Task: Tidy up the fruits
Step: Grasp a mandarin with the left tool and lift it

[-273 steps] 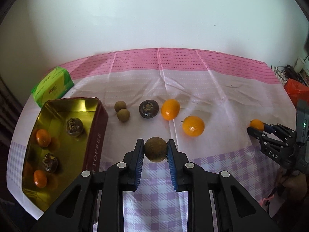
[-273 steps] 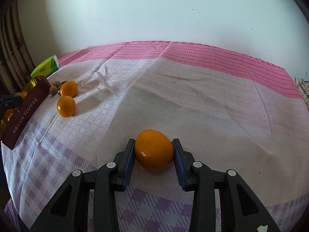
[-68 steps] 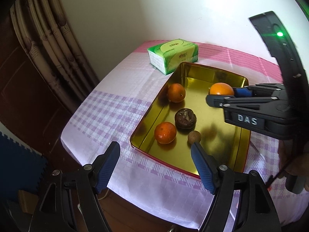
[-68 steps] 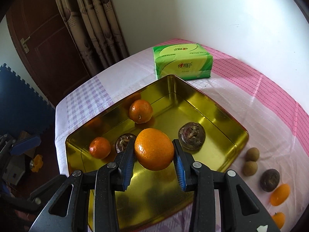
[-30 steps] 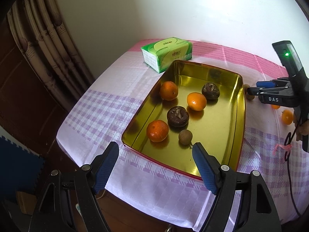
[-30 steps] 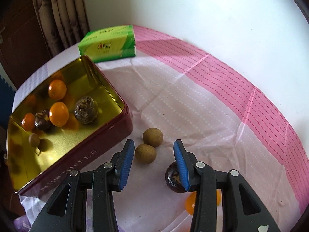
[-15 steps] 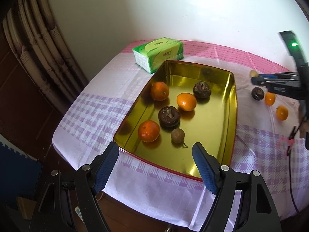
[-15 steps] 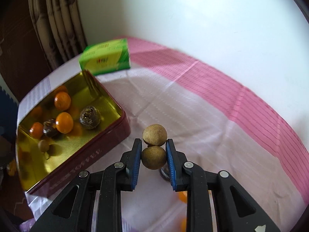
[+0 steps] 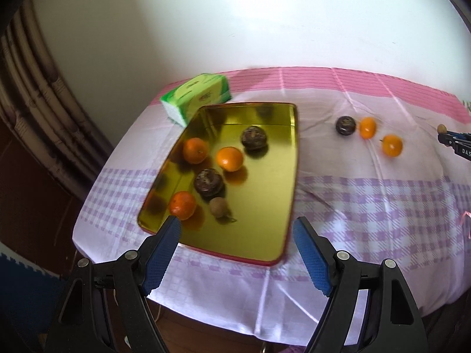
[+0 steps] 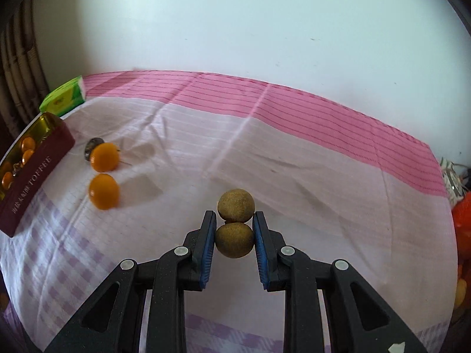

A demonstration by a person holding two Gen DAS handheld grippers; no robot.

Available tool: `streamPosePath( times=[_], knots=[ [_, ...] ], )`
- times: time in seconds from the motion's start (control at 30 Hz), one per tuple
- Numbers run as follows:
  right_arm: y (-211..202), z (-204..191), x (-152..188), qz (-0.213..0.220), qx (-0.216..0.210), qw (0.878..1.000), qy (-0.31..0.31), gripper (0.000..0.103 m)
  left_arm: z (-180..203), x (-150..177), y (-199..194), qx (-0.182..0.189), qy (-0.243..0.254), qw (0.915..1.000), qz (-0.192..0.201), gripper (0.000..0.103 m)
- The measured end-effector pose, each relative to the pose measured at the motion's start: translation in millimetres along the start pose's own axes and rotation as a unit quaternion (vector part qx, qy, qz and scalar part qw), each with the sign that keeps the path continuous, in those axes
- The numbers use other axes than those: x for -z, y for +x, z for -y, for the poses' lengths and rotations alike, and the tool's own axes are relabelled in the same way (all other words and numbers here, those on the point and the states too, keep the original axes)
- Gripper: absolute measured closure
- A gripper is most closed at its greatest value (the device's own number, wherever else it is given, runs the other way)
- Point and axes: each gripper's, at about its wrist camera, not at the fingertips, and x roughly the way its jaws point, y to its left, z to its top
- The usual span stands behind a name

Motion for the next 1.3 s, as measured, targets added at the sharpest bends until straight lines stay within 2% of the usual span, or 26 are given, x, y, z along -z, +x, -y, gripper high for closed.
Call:
streamPosePath(
  times=[0.2, 0.33, 0.5, 0.57, 0.7, 0.97, 1.23, 1.3],
  knots=[
    [5.7, 40.2, 18.3, 0.002, 0.015, 0.999, 0.046, 0.080, 37.9, -11.3, -13.8, 0.031, 0.042, 0.9985, 0.015, 0.024],
    [10.1, 51.7, 26.6, 0.002, 0.014, 0.998, 0.065, 0.080, 69.6, -25.5, -16.6, 0.090, 0.069, 0.9935, 0.015, 0.024],
    [16.2, 59.5, 35.7, 0.001, 0.009, 0.997, 0.082, 0.080, 116.7, -43.1, -3.8, 0.180, 0.098, 0.9787, -0.007, 0.024],
    [17.1, 61.9, 37.9, 0.006, 0.005, 0.996, 0.086, 0.080, 132.7, -51.0, 4.2, 0.198, 0.103, 0.9746, -0.015, 0.024],
    [17.3, 61.2, 37.4, 0.009, -0.001, 0.996, 0.087, 0.080, 155.2, -69.9, 25.7, 0.208, 0.096, 0.9730, -0.022, 0.024],
    [16.5, 60.6, 38.2, 0.014, -0.015, 0.996, 0.085, 0.080, 174.9, -97.1, 79.9, 0.240, 0.031, 0.9676, -0.073, 0.024],
    [16.2, 62.3, 38.2, 0.016, -0.028, 0.996, 0.088, 0.080, 192.2, -104.0, 113.7, 0.229, 0.009, 0.9682, -0.100, 0.026],
    [16.7, 62.4, 38.2, 0.016, -0.030, 0.996, 0.088, 0.080, 193.8, -103.9, 120.3, 0.226, -0.002, 0.9684, -0.107, 0.033]
  ],
)
